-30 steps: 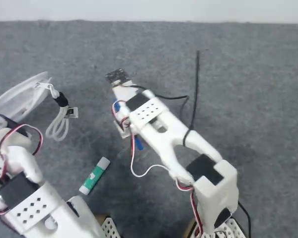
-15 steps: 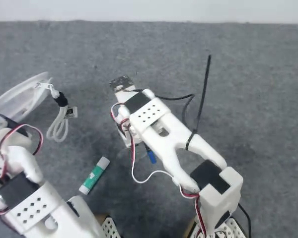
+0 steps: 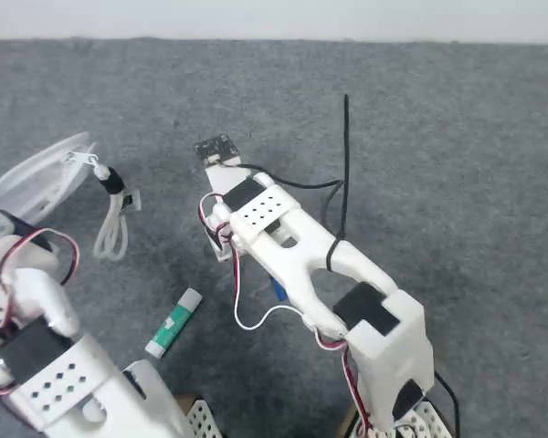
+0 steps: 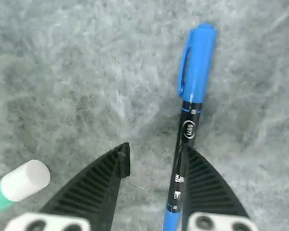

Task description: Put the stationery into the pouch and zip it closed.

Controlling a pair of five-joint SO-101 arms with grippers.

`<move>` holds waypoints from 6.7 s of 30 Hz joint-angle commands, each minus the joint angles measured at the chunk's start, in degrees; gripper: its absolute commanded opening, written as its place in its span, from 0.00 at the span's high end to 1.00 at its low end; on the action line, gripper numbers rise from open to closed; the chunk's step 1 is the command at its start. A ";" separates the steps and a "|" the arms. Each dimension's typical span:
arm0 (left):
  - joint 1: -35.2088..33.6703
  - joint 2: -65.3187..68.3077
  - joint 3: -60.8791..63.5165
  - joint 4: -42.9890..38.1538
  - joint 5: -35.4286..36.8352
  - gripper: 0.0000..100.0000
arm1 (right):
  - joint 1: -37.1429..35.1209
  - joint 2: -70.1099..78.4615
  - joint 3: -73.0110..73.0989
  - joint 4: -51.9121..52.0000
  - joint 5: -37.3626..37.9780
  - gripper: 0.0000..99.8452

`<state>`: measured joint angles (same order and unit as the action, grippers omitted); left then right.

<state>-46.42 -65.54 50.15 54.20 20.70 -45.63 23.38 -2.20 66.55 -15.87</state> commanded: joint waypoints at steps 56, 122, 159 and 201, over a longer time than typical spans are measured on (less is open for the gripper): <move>5.45 -0.35 -2.95 -2.20 0.88 0.99 | 7.34 4.26 -15.74 4.44 4.40 0.99; 37.54 -0.26 -4.44 1.41 -4.04 0.99 | 4.70 -62.64 -15.38 16.66 3.96 0.99; 37.36 -0.09 -4.35 2.11 -4.13 0.99 | 2.15 -62.64 30.77 -64.66 14.33 0.99; 34.73 -0.35 -3.21 2.29 -4.13 0.99 | -0.22 -69.93 62.86 -75.91 36.13 0.99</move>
<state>-9.58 -65.45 48.57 57.63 16.92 -45.89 -42.73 61.01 -9.14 19.30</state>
